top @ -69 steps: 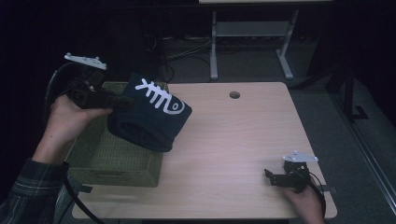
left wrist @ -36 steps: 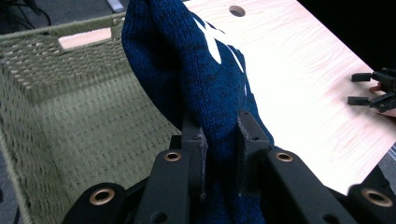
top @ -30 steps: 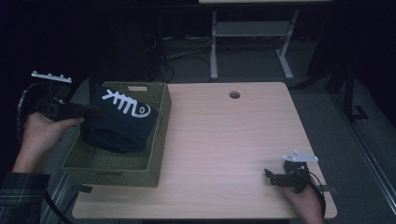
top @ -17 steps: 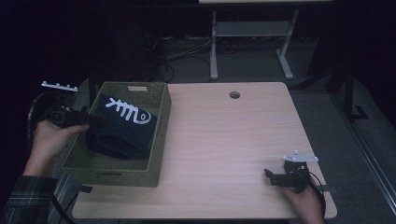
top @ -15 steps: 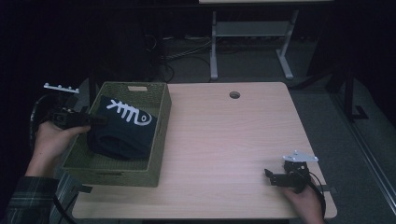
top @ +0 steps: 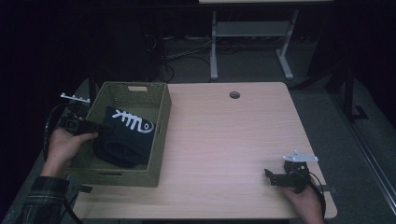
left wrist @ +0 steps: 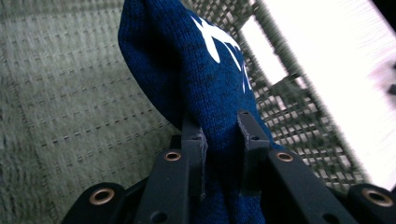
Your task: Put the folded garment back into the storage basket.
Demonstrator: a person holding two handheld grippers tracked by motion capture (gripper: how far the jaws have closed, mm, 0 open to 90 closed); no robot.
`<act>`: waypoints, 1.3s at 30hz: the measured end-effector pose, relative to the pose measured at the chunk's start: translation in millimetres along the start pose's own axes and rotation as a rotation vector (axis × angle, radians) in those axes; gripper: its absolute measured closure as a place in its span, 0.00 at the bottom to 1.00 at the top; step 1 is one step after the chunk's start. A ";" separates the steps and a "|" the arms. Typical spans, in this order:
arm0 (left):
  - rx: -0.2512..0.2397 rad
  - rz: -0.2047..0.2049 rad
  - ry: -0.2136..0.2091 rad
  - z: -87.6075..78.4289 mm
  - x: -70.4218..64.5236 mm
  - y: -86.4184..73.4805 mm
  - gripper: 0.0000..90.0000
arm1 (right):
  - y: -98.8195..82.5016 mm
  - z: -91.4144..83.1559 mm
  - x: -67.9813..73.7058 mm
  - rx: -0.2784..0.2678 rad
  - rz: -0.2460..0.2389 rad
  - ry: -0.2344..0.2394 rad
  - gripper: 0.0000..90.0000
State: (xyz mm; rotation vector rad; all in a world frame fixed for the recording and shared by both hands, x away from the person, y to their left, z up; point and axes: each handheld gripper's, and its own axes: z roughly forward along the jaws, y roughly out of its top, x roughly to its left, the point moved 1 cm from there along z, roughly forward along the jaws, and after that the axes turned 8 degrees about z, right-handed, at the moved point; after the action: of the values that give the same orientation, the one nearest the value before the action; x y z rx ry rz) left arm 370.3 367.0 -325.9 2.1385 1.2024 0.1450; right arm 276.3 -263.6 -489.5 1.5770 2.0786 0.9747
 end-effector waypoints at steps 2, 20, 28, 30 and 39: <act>0.011 0.003 0.014 4.1 3.7 -2.8 0.85 | 0.0 0.0 0.0 0.000 0.000 0.000 0.09; 0.125 0.010 0.174 29.7 30.9 -20.7 0.80 | 0.0 0.1 0.1 -0.001 0.002 0.000 0.09; 0.138 0.028 0.232 29.1 35.0 -18.9 0.65 | 0.0 0.0 0.1 -0.001 0.002 0.000 0.09; 0.133 0.018 0.246 27.7 35.7 -18.6 0.60 | 0.0 0.0 0.1 -0.001 0.002 0.000 0.09; 0.035 0.016 0.262 14.7 28.0 -15.6 0.29 | 0.0 0.0 0.1 -0.001 0.002 0.000 0.09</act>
State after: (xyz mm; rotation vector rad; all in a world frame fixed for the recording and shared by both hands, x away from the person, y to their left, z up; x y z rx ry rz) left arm 380.9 387.4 -352.7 2.2102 1.3434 0.4254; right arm 276.3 -263.5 -489.5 1.5788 2.0773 0.9761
